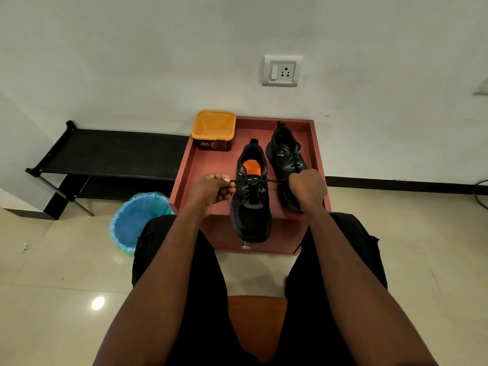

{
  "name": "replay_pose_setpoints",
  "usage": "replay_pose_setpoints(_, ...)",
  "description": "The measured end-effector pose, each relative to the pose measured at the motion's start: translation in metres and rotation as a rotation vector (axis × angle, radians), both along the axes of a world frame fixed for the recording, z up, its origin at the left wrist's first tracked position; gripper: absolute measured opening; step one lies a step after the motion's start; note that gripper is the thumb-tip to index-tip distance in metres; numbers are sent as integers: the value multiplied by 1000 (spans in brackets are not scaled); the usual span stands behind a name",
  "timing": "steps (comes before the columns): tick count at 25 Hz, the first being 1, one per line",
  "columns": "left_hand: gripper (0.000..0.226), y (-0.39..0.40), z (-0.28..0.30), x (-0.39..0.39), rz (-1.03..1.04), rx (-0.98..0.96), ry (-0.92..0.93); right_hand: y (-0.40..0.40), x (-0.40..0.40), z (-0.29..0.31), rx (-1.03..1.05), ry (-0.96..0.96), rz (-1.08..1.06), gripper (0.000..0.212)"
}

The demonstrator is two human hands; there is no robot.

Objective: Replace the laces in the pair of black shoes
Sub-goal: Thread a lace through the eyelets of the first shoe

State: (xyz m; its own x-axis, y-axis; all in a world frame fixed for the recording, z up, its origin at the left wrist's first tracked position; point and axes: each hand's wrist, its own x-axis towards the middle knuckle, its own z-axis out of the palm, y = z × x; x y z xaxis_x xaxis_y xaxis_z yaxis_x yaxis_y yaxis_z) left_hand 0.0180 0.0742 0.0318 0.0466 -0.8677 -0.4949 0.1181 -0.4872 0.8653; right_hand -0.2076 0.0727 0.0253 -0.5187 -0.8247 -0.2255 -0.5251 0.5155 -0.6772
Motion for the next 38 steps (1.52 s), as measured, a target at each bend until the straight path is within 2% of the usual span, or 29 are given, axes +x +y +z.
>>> replay_pose_setpoints(2,7,-2,-4,0,68,-49,-116,4,4,4,51,194,-2,30)
replay_pose_setpoints(4,9,-4,-7,-1,68,-121,-184,5,11,4,-36,291,92,31)
replay_pose_setpoints(5,5,-4,-6,-4,25,-139,-177,5,16,5,-144,243,183,33)
replay_pose_setpoints(7,11,-5,-6,-10,-111,-168,-143,4,30,1,-295,-17,387,33)
replay_pose_setpoints(9,11,-6,-5,-17,-191,-206,-117,1,41,-3,-276,-144,534,32)
replay_pose_setpoints(11,9,-5,-4,-21,-149,-230,-93,-4,48,-7,-261,-155,614,28)
replay_pose_setpoints(15,24,-12,-8,-17,-77,-262,-142,-11,52,-10,-297,-212,617,20)
replay_pose_setpoints(21,9,-21,-8,-22,-133,-288,-179,-19,57,-14,-332,-269,544,14)
replay_pose_setpoints(26,18,-27,-13,-26,-87,-351,-258,-24,63,-19,-379,-324,457,14)
replay_pose_setpoints(28,15,-30,-14,-29,-32,-370,-301,-28,64,-21,-415,-276,392,14)
replay_pose_setpoints(30,8,-34,-18,-30,50,-366,-378,-36,65,-28,-423,-110,327,18)
replay_pose_setpoints(33,23,-39,-29,-32,66,-277,-420,-45,65,-39,-314,131,304,24)
replay_pose_setpoints(38,22,-43,-34,-35,-1,-135,-386,-47,72,-42,-190,216,356,20)
